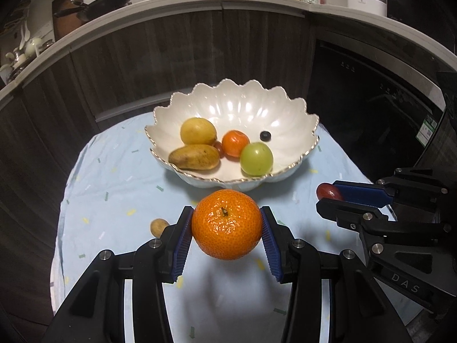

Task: Organize fruits
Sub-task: 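Carry the tangerine and red grape over the white bowl with both tools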

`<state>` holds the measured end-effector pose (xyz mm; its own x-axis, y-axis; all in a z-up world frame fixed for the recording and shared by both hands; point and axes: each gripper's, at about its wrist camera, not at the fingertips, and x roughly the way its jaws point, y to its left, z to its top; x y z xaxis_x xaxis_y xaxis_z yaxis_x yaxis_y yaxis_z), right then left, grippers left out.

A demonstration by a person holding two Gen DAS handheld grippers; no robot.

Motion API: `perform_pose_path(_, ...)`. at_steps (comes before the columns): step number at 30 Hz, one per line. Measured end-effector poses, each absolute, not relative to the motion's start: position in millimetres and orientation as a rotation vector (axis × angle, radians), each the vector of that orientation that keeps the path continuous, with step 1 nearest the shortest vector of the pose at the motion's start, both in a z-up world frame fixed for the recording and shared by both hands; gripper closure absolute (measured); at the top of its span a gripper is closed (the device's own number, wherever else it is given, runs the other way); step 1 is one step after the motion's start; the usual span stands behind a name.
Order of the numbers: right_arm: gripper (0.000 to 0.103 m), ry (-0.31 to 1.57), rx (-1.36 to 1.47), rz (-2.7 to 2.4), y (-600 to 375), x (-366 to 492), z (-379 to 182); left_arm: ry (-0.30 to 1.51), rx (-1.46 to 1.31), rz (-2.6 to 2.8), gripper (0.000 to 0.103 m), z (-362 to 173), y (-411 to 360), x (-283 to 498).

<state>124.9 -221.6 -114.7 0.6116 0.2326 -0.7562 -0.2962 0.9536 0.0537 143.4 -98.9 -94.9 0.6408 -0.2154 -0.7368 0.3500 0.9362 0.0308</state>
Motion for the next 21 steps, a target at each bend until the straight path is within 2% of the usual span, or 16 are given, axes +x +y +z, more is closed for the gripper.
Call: perform_pose_path(21,0.084,0.795,-0.03,0.235,-239,154,-80,0.762,0.166,-0.297,0.057,-60,-108,181)
